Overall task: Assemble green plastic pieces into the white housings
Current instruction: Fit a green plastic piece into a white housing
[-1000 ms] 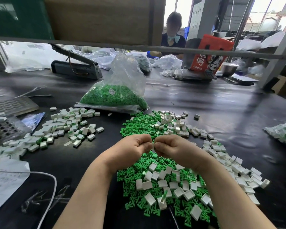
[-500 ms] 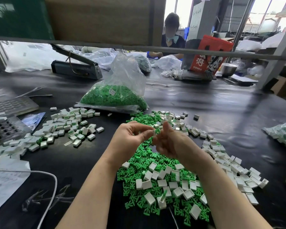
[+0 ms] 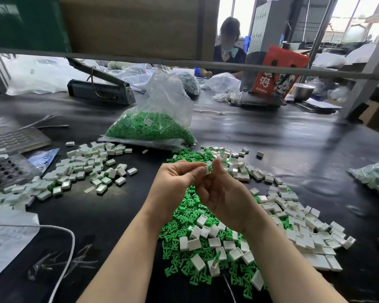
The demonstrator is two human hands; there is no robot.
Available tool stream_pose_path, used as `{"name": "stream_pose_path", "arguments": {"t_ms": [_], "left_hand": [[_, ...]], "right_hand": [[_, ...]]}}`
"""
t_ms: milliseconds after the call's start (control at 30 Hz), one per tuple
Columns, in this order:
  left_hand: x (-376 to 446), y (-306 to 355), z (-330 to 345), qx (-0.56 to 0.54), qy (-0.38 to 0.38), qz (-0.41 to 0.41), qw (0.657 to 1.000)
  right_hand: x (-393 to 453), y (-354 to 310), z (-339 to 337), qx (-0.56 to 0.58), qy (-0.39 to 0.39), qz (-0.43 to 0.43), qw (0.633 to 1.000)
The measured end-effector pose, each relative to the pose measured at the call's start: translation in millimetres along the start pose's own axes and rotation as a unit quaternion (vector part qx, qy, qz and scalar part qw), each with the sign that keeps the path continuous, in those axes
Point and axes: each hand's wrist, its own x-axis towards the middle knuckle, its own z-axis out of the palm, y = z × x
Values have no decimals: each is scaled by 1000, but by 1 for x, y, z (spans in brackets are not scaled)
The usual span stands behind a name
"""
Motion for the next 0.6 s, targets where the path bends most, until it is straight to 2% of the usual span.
{"name": "stream_pose_path", "arguments": {"t_ms": [300,600], "left_hand": [[0,0,-1,-6,-6,-7,1000],[1,-2,-1,-11,-1,-18,1000]], "right_hand": [[1,4,0,31,-7,-7,999],[0,4,3,6,14,-6,1000]]}}
